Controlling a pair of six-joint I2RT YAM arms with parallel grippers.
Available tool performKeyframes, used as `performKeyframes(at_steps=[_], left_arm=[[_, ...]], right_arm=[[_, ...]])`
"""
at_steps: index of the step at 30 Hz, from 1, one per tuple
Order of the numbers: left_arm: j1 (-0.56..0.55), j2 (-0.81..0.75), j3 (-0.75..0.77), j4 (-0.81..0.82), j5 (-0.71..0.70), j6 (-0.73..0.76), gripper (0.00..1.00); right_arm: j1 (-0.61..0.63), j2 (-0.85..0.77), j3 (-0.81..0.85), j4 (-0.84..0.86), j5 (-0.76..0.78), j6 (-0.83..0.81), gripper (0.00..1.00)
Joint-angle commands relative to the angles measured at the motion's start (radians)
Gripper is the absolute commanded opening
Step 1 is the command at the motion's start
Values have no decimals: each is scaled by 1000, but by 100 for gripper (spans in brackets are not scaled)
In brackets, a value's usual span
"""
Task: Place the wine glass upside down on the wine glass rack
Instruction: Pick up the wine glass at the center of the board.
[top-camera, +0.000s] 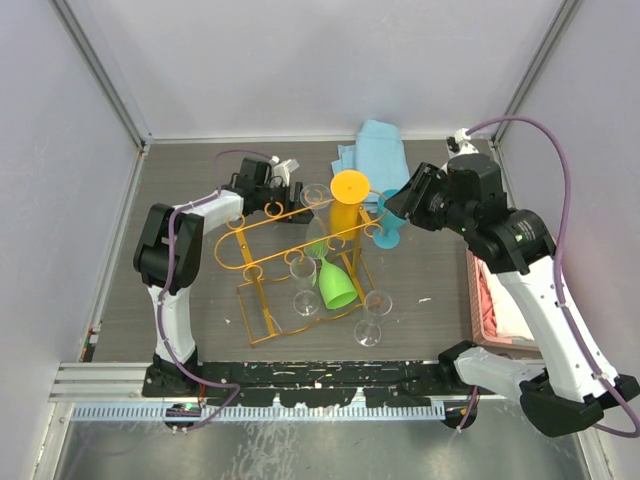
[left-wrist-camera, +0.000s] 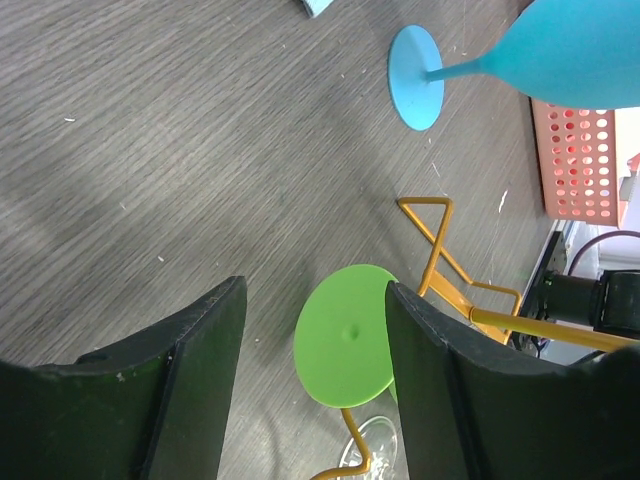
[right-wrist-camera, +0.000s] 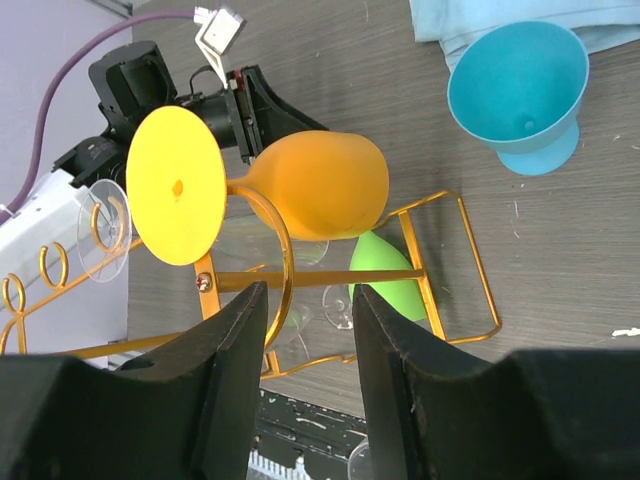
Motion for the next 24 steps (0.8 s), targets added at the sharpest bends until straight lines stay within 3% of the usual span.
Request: performKeyframes(at_steps=[1,7,16,24], left_arm=[[10,-8,47,-32,42,43,59],[14,4,85,-79,79,56,59],[14,4,106,-139,98,91,59],[8,-14,82,-199,83,171,59]], right_arm=[[-11,-43,2,72,62,-8,46],[-62,-55,-56,134,40,-23,46],[-289,-69,-165,248,-225,-37,46],[-336,-53,-208,305,-322,-40,46]])
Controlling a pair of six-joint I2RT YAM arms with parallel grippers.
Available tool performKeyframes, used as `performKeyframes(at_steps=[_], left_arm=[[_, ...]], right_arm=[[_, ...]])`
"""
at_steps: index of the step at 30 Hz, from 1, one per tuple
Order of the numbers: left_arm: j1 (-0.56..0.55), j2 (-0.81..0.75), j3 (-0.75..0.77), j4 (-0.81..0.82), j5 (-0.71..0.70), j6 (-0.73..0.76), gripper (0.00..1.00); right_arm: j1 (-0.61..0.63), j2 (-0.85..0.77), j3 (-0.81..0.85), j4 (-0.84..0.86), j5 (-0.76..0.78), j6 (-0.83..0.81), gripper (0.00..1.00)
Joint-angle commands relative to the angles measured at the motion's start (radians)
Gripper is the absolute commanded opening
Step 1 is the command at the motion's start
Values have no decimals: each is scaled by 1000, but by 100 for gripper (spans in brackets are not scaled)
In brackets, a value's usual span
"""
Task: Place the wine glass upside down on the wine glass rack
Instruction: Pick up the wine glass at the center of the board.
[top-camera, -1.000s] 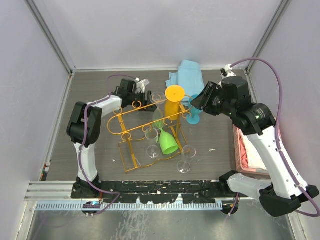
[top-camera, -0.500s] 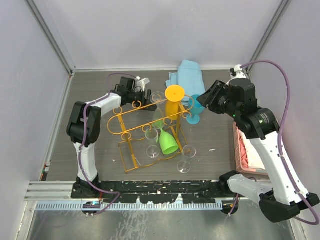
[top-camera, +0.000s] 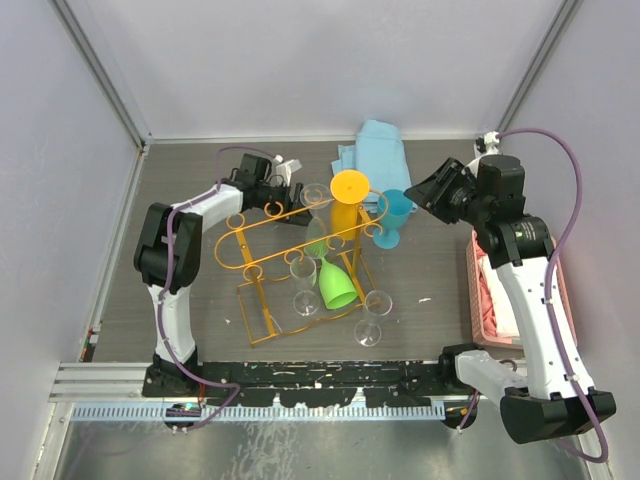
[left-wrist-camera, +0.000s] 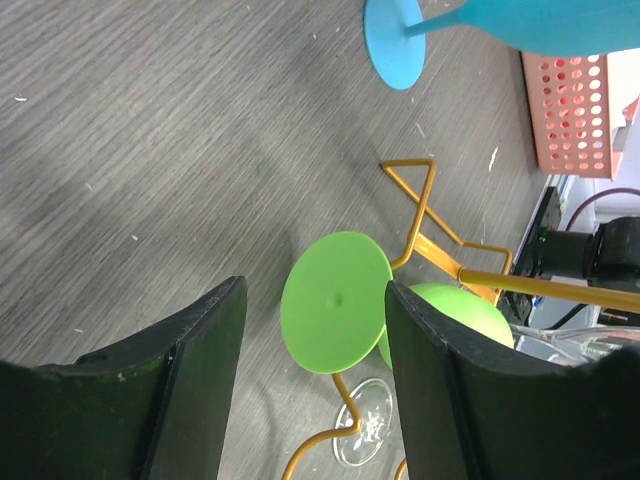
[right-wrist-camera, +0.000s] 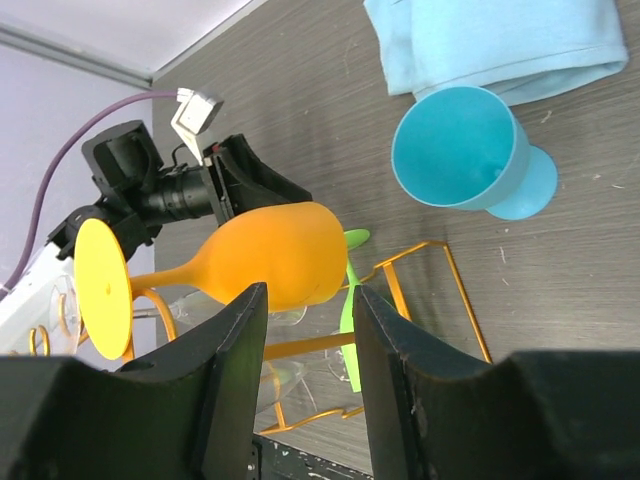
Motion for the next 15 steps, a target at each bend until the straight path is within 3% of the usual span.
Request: performKeyframes(at_steps=[1,15], left_arm=[[-1,-23,10,-42,18,72,59],[-32,-34,12,-129,14,142,58]], right_arm=[[-17,-4,-10,101,-91,-15,46],[-48,-5,-30,126,-137,-3,46]])
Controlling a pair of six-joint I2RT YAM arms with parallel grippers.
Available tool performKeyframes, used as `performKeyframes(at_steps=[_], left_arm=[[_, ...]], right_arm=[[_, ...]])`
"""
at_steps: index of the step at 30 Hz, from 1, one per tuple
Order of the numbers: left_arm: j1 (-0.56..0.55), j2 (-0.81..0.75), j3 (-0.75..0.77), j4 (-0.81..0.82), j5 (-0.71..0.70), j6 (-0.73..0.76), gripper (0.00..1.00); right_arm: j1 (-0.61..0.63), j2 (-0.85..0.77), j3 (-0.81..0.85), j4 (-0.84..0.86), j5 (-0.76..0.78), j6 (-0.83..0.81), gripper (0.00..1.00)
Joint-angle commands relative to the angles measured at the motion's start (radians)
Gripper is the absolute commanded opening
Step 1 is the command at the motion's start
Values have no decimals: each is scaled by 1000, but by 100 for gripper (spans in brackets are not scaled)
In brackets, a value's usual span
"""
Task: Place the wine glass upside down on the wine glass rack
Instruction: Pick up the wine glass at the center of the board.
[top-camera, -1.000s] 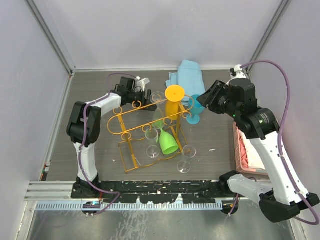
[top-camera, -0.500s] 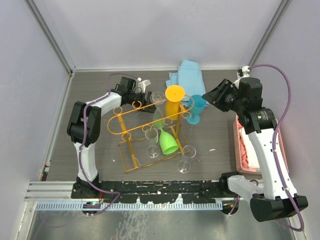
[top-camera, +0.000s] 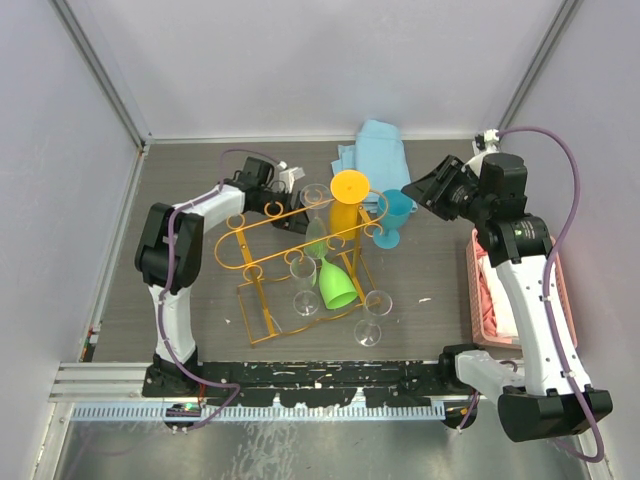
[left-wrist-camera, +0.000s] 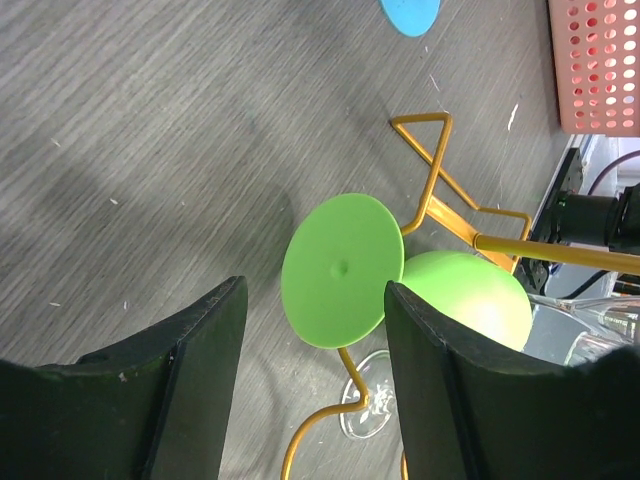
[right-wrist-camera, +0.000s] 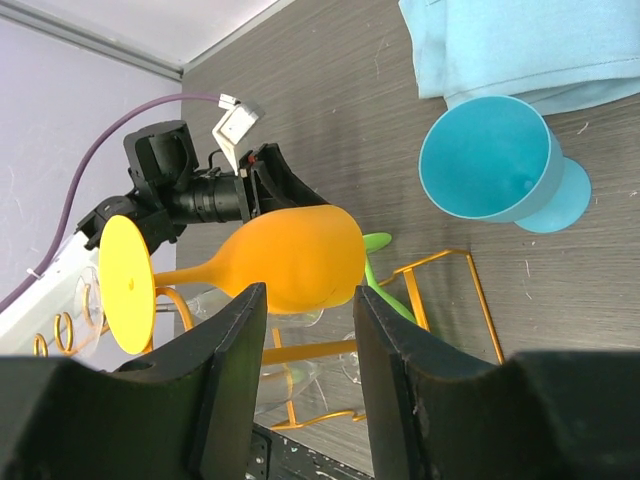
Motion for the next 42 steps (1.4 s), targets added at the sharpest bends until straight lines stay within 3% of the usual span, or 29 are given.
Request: performKeyframes(at_steps=[1,16,42], left_arm=[[-17,-32,13,-21,26,40,58],[-42,5,39,-59,-2,64,58],[-40,-15,61,-92,108,92,57]], right_arm=[[-10,-10,-8,54,-34,1,46],[-21,-2,-8,66,-62,7,46],[-29,10,-29,90,-88,20,46]])
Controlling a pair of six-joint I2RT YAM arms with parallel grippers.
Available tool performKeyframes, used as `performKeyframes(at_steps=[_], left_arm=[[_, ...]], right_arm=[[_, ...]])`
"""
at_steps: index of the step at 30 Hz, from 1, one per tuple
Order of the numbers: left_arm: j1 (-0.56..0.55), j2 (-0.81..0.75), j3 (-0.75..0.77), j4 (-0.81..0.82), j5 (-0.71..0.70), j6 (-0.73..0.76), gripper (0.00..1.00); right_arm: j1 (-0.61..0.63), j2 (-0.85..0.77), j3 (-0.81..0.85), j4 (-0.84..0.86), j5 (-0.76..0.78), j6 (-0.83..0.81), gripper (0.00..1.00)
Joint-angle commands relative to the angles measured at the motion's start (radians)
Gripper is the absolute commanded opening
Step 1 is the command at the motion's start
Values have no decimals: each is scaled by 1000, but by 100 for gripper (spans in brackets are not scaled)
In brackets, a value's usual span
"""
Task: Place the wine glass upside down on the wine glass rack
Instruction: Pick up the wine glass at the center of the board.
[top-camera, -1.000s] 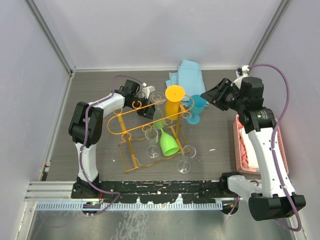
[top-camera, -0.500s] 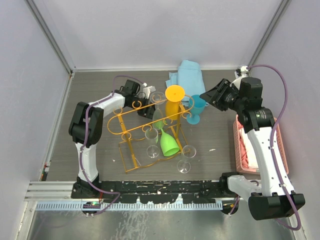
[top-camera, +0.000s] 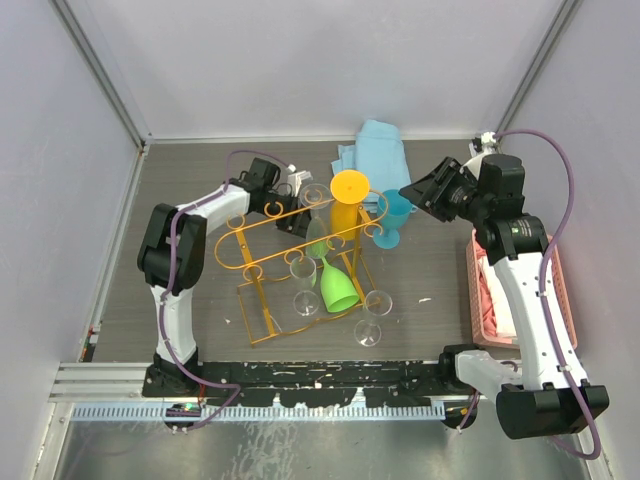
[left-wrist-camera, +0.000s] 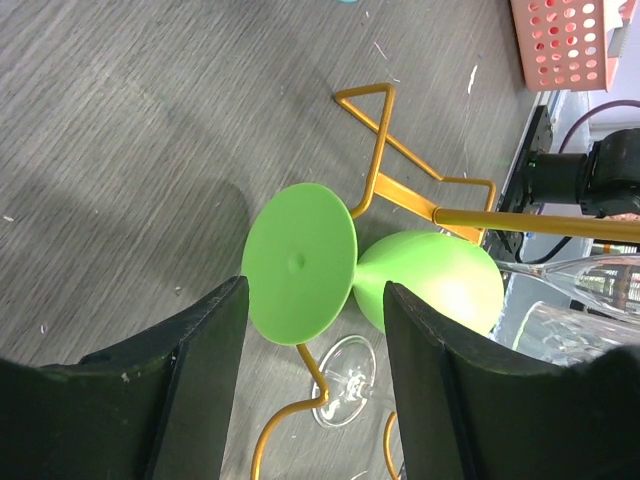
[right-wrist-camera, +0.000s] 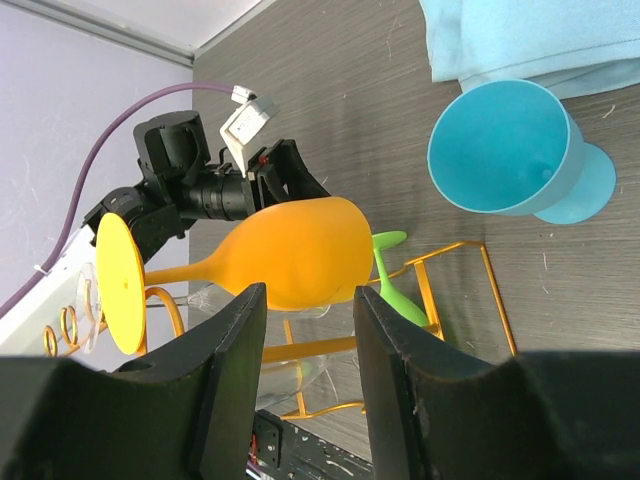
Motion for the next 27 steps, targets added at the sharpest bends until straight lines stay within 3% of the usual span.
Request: performKeyframes(at_steps=[1,21,27], left_arm=[[-3,-13,53,-54,20,54,57],[-33,51,88,-130,-68,103,57],[-33,59,96,-127,-77,98,48]], right_arm=[[-4,-2,10,59,-19,4,46],[-5,-1,17,65,-31,15,46],[-5,-3,17,65,-31,19,46]])
